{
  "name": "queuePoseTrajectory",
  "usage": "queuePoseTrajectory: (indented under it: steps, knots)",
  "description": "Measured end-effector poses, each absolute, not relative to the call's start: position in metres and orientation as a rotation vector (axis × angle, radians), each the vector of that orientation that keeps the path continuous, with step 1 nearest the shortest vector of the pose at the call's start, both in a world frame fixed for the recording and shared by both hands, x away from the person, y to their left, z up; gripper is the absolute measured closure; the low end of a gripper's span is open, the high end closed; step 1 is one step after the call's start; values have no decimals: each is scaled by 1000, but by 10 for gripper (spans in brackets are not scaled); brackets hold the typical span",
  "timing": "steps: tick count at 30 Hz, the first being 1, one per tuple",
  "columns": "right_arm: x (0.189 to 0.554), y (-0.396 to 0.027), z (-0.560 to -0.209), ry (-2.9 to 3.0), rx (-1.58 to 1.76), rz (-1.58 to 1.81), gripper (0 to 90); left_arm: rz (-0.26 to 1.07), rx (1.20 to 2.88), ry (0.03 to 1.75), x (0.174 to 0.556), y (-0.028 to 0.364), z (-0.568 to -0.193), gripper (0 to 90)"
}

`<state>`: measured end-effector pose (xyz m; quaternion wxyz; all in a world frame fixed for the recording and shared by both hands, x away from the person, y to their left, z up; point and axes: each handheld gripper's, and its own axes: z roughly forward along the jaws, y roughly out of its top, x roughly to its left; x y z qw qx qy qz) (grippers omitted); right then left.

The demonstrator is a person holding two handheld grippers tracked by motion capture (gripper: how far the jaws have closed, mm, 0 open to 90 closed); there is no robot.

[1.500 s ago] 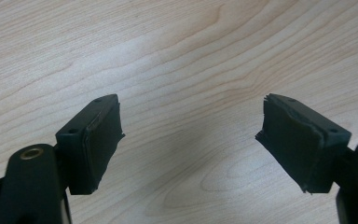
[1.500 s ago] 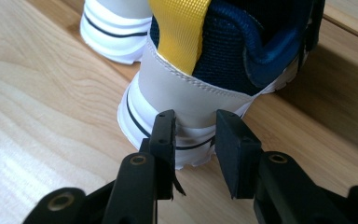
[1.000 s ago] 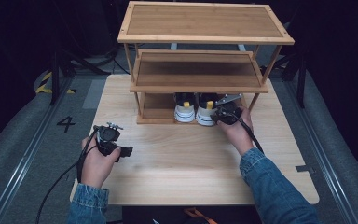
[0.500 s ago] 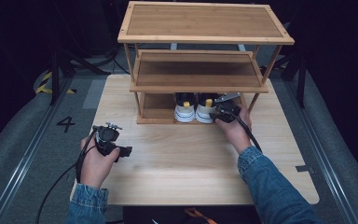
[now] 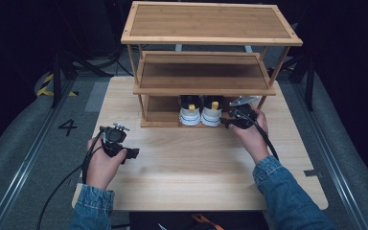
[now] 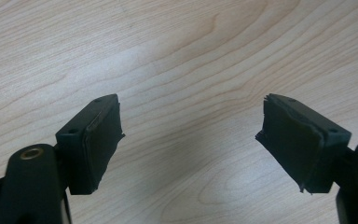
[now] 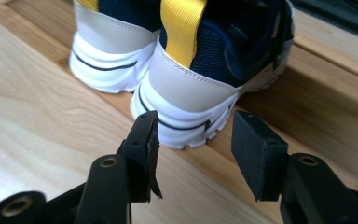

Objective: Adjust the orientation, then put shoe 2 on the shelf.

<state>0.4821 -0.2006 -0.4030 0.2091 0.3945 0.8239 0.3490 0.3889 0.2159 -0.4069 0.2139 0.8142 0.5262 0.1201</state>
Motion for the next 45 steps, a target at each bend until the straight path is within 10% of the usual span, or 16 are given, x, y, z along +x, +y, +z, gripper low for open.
queuePoseTrajectory:
  steps: [33, 45]
  knots:
    - [419, -335, -385, 2260, 1212, 1023, 418, 279, 2300, 1381, 400, 221, -412, 182]
    - [418, -369, -416, 2308, 1201, 1126, 240, 174, 2298, 1283, 407, 234, -420, 195]
